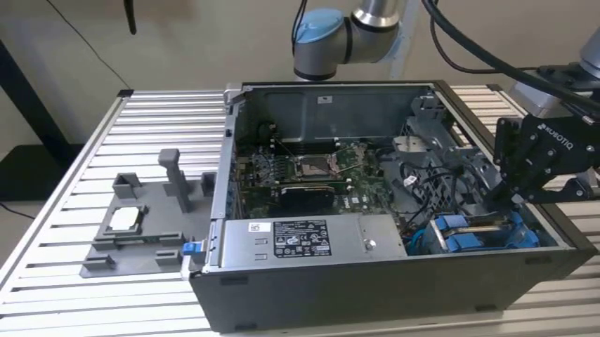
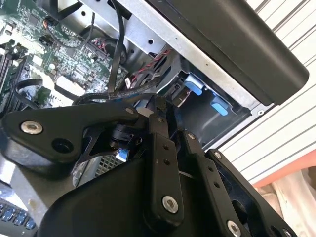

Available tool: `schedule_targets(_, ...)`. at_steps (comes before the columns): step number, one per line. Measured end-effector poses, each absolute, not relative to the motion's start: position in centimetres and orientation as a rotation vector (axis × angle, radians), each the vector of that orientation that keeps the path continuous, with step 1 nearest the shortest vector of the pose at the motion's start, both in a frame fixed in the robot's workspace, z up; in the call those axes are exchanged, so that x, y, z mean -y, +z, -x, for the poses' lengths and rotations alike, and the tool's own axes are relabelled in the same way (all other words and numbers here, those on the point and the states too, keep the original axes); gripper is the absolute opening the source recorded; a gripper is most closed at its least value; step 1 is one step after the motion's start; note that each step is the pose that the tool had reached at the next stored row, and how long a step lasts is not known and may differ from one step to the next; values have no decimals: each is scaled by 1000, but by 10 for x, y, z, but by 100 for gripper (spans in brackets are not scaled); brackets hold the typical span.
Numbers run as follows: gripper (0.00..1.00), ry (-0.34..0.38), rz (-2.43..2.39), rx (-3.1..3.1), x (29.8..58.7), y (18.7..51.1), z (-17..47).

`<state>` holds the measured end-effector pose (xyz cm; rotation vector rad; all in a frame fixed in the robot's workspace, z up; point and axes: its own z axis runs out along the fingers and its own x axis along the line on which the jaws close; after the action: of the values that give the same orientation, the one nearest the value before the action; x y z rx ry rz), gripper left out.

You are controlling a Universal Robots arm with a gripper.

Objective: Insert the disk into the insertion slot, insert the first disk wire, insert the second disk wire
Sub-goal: 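Insert the first disk wire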

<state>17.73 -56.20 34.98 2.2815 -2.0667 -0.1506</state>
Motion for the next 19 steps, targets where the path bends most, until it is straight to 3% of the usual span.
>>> schedule_targets(19, 19, -140, -2241, 2143, 565, 340, -177)
